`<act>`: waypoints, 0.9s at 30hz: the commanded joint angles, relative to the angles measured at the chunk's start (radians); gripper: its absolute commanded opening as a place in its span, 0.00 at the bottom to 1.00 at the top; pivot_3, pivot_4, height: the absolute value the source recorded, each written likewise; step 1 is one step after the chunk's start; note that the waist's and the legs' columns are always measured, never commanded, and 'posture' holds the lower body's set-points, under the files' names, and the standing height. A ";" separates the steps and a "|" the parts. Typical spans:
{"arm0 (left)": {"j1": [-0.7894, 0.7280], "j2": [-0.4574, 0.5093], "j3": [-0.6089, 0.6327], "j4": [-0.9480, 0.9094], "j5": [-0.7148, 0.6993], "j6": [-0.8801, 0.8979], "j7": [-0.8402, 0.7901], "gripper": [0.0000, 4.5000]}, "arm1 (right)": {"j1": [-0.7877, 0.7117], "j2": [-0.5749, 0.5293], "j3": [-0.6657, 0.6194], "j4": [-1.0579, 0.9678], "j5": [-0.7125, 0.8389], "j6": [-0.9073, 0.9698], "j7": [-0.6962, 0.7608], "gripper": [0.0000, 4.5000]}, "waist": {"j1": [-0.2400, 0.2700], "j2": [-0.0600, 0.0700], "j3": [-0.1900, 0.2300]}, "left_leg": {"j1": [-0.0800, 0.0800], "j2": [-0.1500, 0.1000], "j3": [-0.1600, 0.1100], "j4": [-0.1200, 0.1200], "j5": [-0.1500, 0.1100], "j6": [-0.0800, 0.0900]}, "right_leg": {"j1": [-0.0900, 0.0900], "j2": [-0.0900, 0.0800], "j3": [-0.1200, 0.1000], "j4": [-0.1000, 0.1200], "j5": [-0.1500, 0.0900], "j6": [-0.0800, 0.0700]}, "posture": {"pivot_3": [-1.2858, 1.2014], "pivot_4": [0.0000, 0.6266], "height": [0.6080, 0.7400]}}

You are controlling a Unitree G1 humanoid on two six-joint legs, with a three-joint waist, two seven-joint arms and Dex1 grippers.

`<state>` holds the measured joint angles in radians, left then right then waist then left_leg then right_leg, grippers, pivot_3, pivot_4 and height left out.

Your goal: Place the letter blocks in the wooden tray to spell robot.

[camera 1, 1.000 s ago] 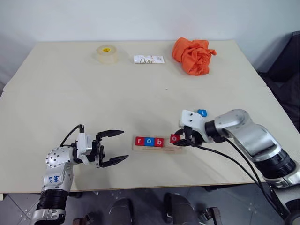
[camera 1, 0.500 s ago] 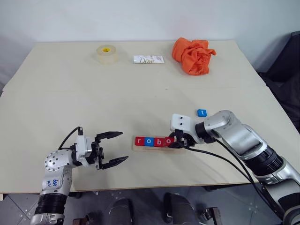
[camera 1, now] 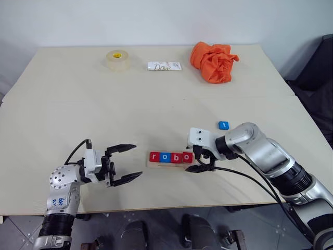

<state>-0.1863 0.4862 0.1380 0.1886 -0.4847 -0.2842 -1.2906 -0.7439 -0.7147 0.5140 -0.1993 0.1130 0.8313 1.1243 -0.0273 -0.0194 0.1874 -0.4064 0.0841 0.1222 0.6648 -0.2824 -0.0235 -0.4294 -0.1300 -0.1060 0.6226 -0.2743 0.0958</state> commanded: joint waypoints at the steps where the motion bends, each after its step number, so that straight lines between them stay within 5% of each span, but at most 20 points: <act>1: -0.015 0.009 0.005 0.006 -0.004 -0.016 -0.005 1.00 | -0.012 0.008 -0.034 -0.051 0.013 0.012 -0.010 1.00 | 0.000 0.000 0.000 | 0.000 0.000 0.000 0.000 0.000 0.000 | 0.000 0.000 0.000 0.000 0.000 0.000 | 0.52 0.24 1.00; 5: -0.037 0.007 -0.001 0.026 -0.001 -0.019 -0.010 1.00 | 0.006 0.033 -0.099 -0.064 0.039 0.000 -0.051 1.00 | 0.000 0.000 0.000 | 0.000 0.000 0.000 0.000 0.000 0.000 | 0.000 0.000 0.000 0.000 0.000 0.000 | 0.52 0.24 1.00; 8: -0.047 0.006 -0.003 0.037 0.001 -0.022 -0.017 1.00 | 0.024 0.037 -0.148 -0.078 0.071 -0.024 -0.055 0.86 | 0.000 0.000 0.000 | 0.000 0.000 0.000 0.000 0.000 0.000 | 0.000 0.000 0.000 0.000 0.000 0.000 | 0.52 0.24 1.00; 19: -0.053 0.004 -0.006 0.038 0.000 -0.023 -0.022 1.00 | 0.016 0.044 -0.133 0.103 0.014 -0.183 -0.071 0.01 | -0.001 0.000 0.000 | 0.000 0.000 0.001 0.000 0.000 0.000 | 0.000 0.000 0.000 0.000 0.000 0.000 | 0.52 0.24 1.00; 27: -0.041 0.013 0.000 0.026 -0.001 -0.021 -0.020 1.00 | 0.041 0.054 -0.111 0.114 0.009 -0.242 -0.031 0.01 | 0.000 0.000 0.000 | 0.000 0.000 0.001 0.000 0.000 0.000 | 0.000 0.000 0.000 0.000 0.000 0.000 | 0.52 0.24 1.00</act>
<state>-0.2315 0.4867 0.1329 0.2445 -0.4801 -0.2966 -1.3112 -0.7035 -0.6619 0.4109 -0.0662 0.1219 0.6080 1.0822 -0.0275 -0.0194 0.1874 -0.4064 0.0841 0.1229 0.6646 -0.2824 -0.0237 -0.4295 -0.1297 -0.1060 0.6225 -0.2743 0.0959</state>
